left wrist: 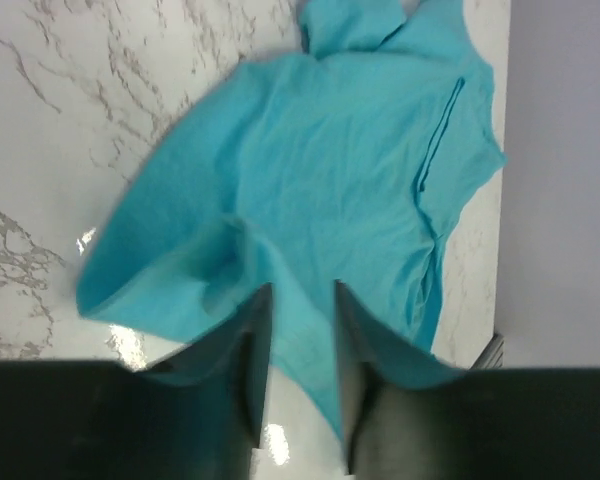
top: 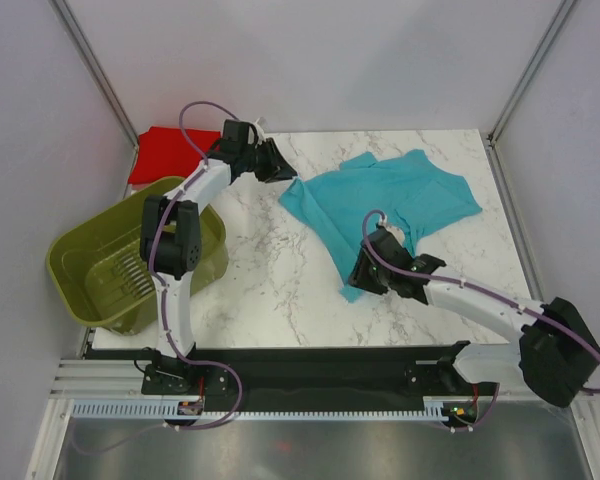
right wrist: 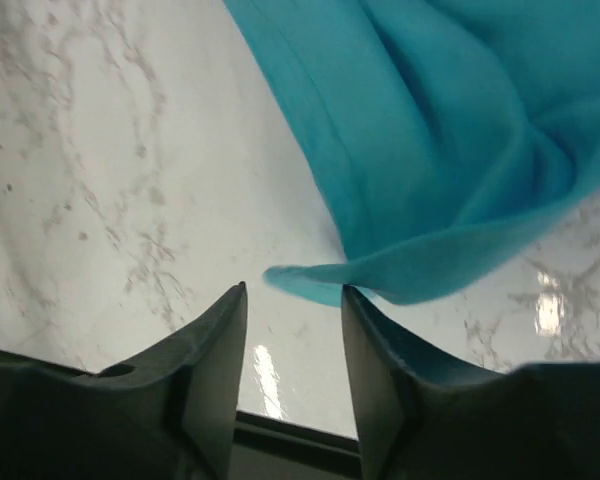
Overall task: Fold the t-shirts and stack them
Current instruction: Flatten the tshirt out
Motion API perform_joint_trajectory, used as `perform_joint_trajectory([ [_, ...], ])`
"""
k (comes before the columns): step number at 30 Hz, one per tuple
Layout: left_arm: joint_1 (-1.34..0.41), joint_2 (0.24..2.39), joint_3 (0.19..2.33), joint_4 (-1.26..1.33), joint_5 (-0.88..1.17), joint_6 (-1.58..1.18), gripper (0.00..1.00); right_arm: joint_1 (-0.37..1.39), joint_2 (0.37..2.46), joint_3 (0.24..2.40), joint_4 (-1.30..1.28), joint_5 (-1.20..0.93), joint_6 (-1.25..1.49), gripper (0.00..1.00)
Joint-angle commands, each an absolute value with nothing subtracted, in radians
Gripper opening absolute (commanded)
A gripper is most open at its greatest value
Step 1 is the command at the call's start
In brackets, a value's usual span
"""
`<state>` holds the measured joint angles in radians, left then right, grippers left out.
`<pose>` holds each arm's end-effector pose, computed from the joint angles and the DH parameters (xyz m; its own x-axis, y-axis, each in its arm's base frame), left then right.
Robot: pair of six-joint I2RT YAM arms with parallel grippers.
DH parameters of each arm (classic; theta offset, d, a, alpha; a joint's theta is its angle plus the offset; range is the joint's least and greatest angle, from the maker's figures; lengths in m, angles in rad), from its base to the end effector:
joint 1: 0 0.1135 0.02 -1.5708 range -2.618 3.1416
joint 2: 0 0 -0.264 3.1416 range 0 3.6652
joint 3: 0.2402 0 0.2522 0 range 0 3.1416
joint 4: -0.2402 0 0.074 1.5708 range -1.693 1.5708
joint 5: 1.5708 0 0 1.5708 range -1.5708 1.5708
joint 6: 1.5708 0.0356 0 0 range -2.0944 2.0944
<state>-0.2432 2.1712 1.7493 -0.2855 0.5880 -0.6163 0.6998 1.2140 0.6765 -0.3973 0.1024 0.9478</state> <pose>0.4766 -0.1386 0.2184 -0.8670 -0.2804 -0.4119 0.1328 0.6666 -0.7335 0.1813 0.1479 0.1990 -0.8417 0.3475 -0.4134 0.1531 0.8876 0.4344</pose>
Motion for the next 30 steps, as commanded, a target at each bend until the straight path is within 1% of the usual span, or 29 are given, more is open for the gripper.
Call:
perform_joint_trajectory([
  [1, -0.230, 2.129, 1.816, -0.301, 0.555, -0.558, 0.44, 0.719, 1.279, 0.880, -0.392, 0.248, 0.960, 0.53],
  [2, -0.232, 2.109, 1.809, -0.304, 0.545, -0.558, 0.49, 0.721, 1.284, 0.911, -0.417, 0.276, 0.931, 0.56],
  [4, -0.241, 2.030, 1.758, -0.316, 0.520, -0.557, 0.54, 0.697, 1.282, 1.000, -0.509, 0.339, 0.907, 0.64],
  [5, -0.248, 1.996, 1.735, -0.319, 0.491, -0.552, 0.55, 0.671, 1.273, 1.024, -0.537, 0.360, 0.876, 0.65],
  [6, -0.259, 1.968, 1.685, -0.327, 0.476, -0.548, 0.56, 0.597, 1.266, 1.046, -0.567, 0.359, 0.862, 0.66],
  [8, -0.308, 1.877, 1.622, -0.339, 0.427, -0.548, 0.56, 0.499, 1.258, 1.083, -0.571, 0.322, 0.821, 0.66],
  [9, -0.330, 1.847, 1.552, -0.341, 0.410, -0.542, 0.56, 0.391, 1.259, 1.091, -0.569, 0.312, 0.786, 0.66],
  [11, -0.417, 1.760, 1.475, -0.342, 0.353, -0.542, 0.55, 0.287, 1.287, 1.112, -0.572, 0.304, 0.759, 0.65],
  [12, -0.455, 1.732, 1.404, -0.342, 0.333, -0.535, 0.55, 0.184, 1.305, 1.118, -0.571, 0.276, 0.730, 0.64],
  [13, -0.536, 1.711, 1.373, -0.344, 0.318, -0.529, 0.55, 0.137, 1.325, 1.135, -0.566, 0.256, 0.720, 0.63],
  [14, -0.576, 1.674, 1.341, -0.342, 0.301, -0.534, 0.55, 0.044, 1.372, 1.144, -0.565, 0.233, 0.707, 0.63],
  [15, -0.613, 1.663, 1.285, -0.342, 0.298, -0.537, 0.55, 0.003, 1.399, 1.156, -0.555, 0.192, 0.698, 0.63],
  [16, -0.686, 1.657, 1.261, -0.342, 0.292, -0.544, 0.55, -0.046, 1.426, 1.184, -0.554, 0.174, 0.681, 0.62],
  [17, -0.722, 1.649, 1.241, -0.341, 0.278, -0.558, 0.55, -0.079, 1.455, 1.202, -0.551, 0.155, 0.673, 0.62],
  [18, -0.759, 1.651, 1.217, -0.336, 0.272, -0.555, 0.55, -0.130, 1.516, 1.222, -0.543, 0.144, 0.664, 0.61],
  [19, -0.829, 1.657, 1.213, -0.336, 0.262, -0.551, 0.55, -0.144, 1.551, 1.273, -0.542, 0.146, 0.649, 0.61],
  [20, -0.862, 1.664, 1.210, -0.337, 0.235, -0.552, 0.56, -0.153, 1.621, 1.302, -0.543, 0.149, 0.617, 0.60],
  [22, -0.931, 1.704, 1.213, -0.330, 0.222, -0.574, 0.58, -0.173, 1.693, 1.389, -0.548, 0.138, 0.589, 0.59],
  [24, -0.963, 1.739, 1.235, -0.322, 0.230, -0.606, 0.57, -0.190, 1.799, 1.452, -0.575, 0.108, 0.591, 0.56],
  [25, -0.989, 1.771, 1.242, -0.321, 0.229, -0.618, 0.57, -0.190, 1.834, 1.532, -0.597, 0.103, 0.603, 0.51],
  [26, -1.003, 1.788, 1.250, -0.318, 0.226, -0.639, 0.57, -0.192, 1.904, 1.578, -0.627, 0.109, 0.636, 0.49],
  [30, -1.051, 1.839, 1.278, -0.311, 0.196, -0.661, 0.56, -0.186, 2.044, 1.774, -0.713, 0.084, 0.678, 0.50],
])
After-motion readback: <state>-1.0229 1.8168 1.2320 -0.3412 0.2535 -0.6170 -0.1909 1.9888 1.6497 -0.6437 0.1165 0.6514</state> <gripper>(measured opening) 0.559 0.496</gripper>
